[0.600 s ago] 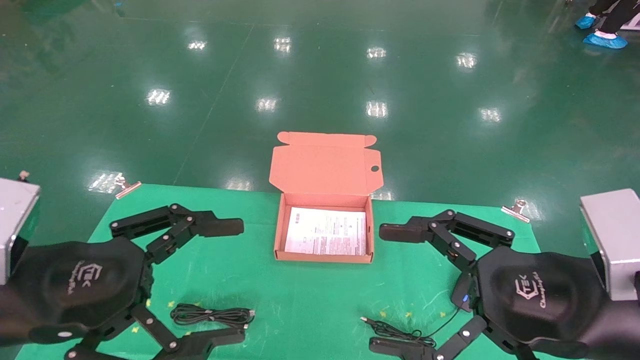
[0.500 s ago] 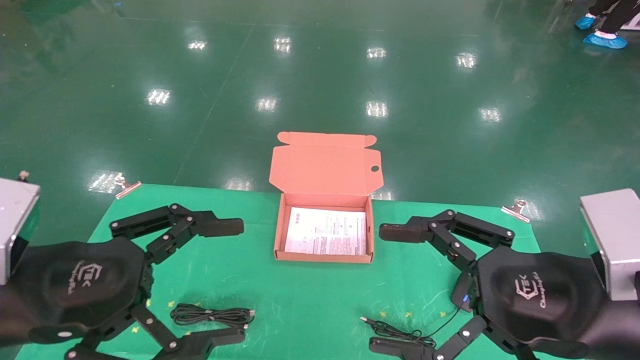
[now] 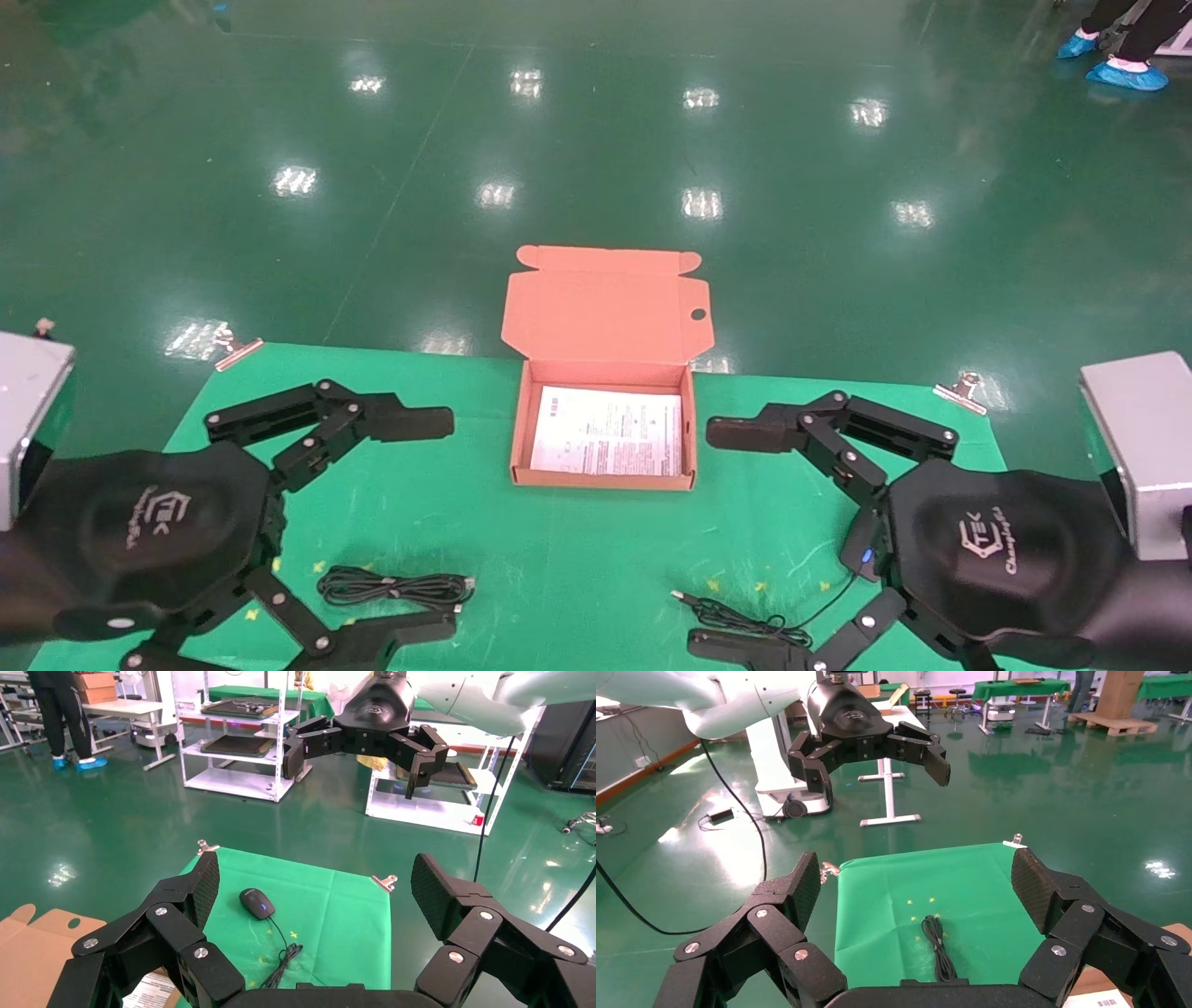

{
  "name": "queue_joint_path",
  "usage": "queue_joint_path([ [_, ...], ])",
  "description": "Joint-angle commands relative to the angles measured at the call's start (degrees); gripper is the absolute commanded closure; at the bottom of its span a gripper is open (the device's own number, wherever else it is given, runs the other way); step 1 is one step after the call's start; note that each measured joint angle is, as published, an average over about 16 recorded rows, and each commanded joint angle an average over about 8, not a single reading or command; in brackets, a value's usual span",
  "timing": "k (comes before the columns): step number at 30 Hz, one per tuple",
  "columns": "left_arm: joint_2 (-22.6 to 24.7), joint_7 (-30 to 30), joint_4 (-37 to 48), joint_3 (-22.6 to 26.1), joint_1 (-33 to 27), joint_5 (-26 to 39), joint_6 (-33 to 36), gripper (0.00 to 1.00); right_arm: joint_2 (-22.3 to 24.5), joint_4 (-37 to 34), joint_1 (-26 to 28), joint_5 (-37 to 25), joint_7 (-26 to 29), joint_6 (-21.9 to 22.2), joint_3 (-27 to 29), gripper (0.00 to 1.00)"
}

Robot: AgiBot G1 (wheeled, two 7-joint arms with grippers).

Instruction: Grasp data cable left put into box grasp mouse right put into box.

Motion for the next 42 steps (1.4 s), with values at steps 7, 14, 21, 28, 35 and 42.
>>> queue_joint_path([
  [7, 0.00, 0.00, 0.00, 0.00, 0.00, 0.00, 0.00, 0.00, 0.00, 0.00, 0.00, 0.00, 0.00, 0.00, 0.00, 0.00],
  [14, 0.03, 0.05, -0.06, 0.06, -0.08, 0.16, 0.01, 0.00, 0.00, 0.00, -0.01, 0.01, 0.00, -0.02, 0.01, 0.00],
  [21, 0.94, 0.09, -0.21, 2.13, -1.57, 3.57, 1.19, 0.00, 0.05, 1.00, 1.90, -4.50, -0.68, -0.64, -1.70, 0.00],
  [28, 2.30, -1.03, -1.18, 9.10, -9.02, 17.03, 3.82, 0.00, -1.88, 2.21, 10.82, -17.73, -3.10, -4.65, -9.61, 0.00],
  [35, 6.04, 0.30, -1.23, 17.77, -16.97, 31.63, 4.00, 0.00, -5.03, 1.77, 20.87, -30.10, -7.78, -5.54, -22.72, 0.00],
  [42, 10.64, 2.97, -1.27, 24.35, -20.53, 45.20, 1.83, 0.00, -8.02, -0.13, 27.56, -40.16, -12.03, -5.18, -35.45, 0.00],
])
